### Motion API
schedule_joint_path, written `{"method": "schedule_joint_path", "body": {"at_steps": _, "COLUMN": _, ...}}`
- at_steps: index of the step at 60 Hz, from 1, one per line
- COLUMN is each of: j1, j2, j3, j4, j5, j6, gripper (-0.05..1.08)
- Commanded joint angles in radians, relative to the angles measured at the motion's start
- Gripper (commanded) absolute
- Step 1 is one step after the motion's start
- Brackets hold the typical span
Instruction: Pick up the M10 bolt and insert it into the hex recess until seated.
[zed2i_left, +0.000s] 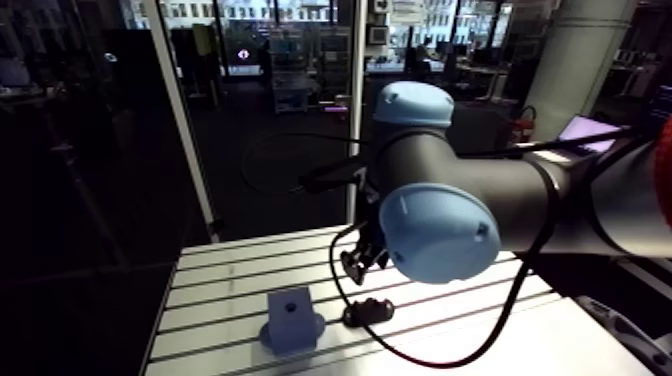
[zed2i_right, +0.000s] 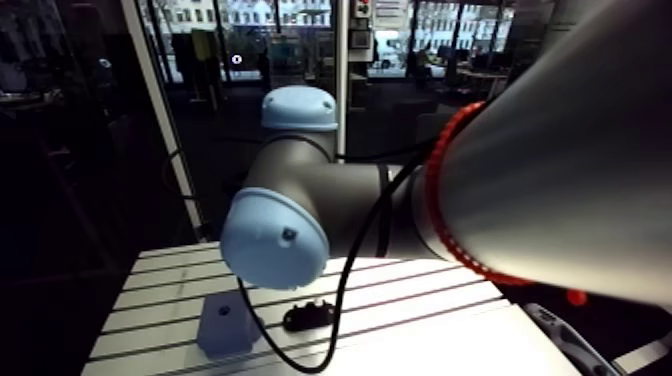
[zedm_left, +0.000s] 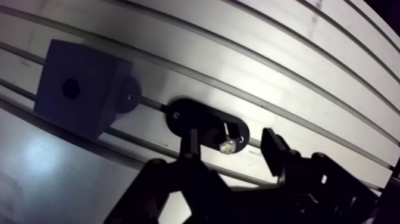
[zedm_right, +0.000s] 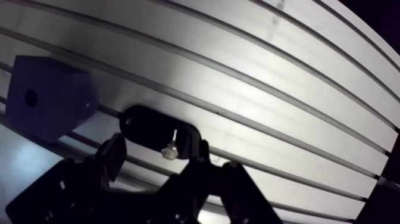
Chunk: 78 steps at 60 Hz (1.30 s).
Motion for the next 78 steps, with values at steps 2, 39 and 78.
{"method": "schedule_joint_path", "body": {"at_steps": 2, "j1": -0.005, "j2": 0.012, "j3": 0.012, "j4": -0.016, "j5": -0.001, "j6": -0.001, "gripper": 0.42}}
{"method": "schedule_joint_path", "body": {"at_steps": 39, "j1": -0.005, "j2": 0.018, "j3": 0.038, "j4": -0.059, "j5": -0.040, "j6": -0.002, "gripper": 0.45}}
{"method": "schedule_joint_path", "body": {"at_steps": 78, "j1": -0.005, "j2": 0.047, "j3": 0.058, "j4": -0.119, "j5": -0.059, "j6": -0.002, "gripper": 0.47}}
